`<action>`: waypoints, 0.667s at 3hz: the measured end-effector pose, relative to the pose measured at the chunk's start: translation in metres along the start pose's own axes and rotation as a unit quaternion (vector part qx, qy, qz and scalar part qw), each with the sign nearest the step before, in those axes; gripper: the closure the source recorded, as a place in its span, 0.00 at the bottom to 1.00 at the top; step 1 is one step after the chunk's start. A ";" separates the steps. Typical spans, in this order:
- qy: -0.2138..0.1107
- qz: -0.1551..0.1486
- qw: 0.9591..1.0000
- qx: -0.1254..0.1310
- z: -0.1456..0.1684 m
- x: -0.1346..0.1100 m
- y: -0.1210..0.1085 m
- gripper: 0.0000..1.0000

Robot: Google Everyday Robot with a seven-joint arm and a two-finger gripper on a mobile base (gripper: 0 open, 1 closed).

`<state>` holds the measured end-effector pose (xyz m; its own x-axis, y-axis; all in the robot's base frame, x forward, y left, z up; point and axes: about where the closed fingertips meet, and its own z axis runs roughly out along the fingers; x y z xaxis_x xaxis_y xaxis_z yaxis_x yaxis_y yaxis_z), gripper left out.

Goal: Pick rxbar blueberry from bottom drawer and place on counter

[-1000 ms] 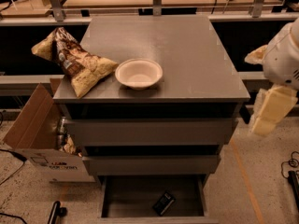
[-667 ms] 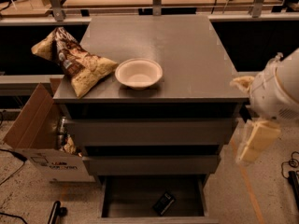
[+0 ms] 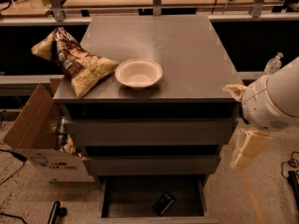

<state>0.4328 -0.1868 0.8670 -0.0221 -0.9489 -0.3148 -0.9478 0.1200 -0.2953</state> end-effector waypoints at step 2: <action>0.024 -0.105 0.992 -0.059 0.101 0.032 0.047 0.00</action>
Offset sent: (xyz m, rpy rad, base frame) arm -0.0393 0.0147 -0.2334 -0.2219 0.0609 0.4882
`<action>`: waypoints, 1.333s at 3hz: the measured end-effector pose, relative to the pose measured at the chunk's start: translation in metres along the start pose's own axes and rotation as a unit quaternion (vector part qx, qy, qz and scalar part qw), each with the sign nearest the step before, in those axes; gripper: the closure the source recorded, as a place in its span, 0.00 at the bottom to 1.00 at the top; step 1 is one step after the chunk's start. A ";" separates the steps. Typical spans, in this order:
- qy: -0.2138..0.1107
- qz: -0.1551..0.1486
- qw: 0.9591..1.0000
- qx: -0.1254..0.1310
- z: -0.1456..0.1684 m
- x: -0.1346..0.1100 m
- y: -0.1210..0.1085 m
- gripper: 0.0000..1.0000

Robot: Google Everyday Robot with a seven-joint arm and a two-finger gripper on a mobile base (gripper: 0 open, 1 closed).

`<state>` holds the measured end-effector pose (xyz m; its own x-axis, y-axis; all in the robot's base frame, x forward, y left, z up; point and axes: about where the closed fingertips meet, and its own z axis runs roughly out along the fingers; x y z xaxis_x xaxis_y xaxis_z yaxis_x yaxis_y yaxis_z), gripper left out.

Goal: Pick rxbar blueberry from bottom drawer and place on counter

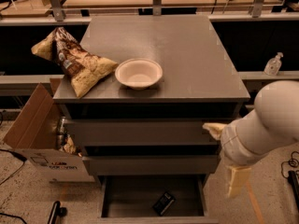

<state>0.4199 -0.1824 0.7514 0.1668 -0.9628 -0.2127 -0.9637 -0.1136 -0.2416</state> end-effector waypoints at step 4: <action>-0.027 -0.157 0.984 -0.079 0.143 -0.020 0.036 0.00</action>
Offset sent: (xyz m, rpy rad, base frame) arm -0.0191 0.0052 -0.0588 -0.0198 0.0242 0.1404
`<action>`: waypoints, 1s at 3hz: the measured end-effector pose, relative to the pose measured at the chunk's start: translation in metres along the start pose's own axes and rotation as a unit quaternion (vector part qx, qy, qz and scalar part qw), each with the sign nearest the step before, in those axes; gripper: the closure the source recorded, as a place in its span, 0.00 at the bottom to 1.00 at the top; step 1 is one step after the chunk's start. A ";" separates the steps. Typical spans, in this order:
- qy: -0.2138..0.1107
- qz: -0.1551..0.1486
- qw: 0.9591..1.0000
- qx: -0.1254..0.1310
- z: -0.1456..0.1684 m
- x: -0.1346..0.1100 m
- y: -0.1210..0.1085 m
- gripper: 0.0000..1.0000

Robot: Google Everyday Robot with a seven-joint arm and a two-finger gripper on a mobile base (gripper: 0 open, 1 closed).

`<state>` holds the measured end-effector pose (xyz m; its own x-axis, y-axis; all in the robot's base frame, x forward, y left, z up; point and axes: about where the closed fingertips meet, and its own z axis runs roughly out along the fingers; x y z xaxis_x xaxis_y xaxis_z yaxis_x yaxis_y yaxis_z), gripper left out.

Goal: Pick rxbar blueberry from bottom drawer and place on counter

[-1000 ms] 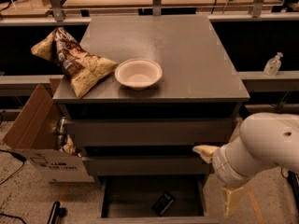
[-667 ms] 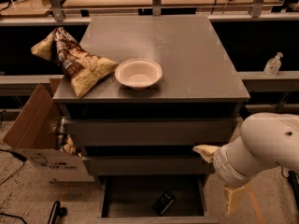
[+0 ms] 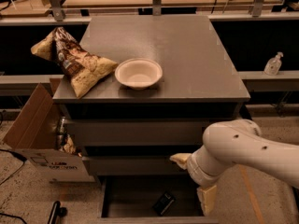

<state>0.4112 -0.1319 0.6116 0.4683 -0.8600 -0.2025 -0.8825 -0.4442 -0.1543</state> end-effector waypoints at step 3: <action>-0.024 -0.060 0.998 0.001 0.109 -0.012 -0.018 0.00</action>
Offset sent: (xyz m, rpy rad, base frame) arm 0.0151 0.0378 -0.0755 0.0337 -0.0032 0.1181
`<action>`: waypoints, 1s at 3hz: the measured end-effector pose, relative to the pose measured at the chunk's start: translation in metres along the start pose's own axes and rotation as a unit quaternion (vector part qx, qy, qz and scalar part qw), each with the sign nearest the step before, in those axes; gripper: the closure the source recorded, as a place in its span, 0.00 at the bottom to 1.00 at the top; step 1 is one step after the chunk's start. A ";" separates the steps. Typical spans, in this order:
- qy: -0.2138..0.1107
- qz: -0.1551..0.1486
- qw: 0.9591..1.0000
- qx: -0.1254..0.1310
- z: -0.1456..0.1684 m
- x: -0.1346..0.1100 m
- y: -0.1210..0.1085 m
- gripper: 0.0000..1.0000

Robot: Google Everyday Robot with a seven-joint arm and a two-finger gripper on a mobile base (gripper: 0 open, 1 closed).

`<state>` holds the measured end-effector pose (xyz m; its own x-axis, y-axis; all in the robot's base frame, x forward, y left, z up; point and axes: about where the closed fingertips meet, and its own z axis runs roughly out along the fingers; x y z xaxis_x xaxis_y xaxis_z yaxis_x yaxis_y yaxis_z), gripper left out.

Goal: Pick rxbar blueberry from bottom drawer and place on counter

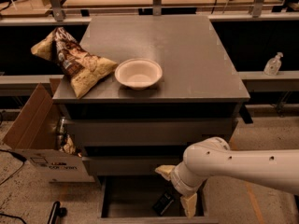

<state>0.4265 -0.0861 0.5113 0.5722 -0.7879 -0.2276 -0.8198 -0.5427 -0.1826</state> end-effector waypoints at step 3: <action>0.092 -0.171 0.981 -0.022 0.045 0.003 0.010 0.00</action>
Offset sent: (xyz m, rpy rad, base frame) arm 0.0070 0.0043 -0.0564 -0.3116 -0.3320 0.5217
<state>0.4213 -0.0811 0.4657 0.8041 -0.5943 0.0168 -0.5827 -0.7934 -0.1760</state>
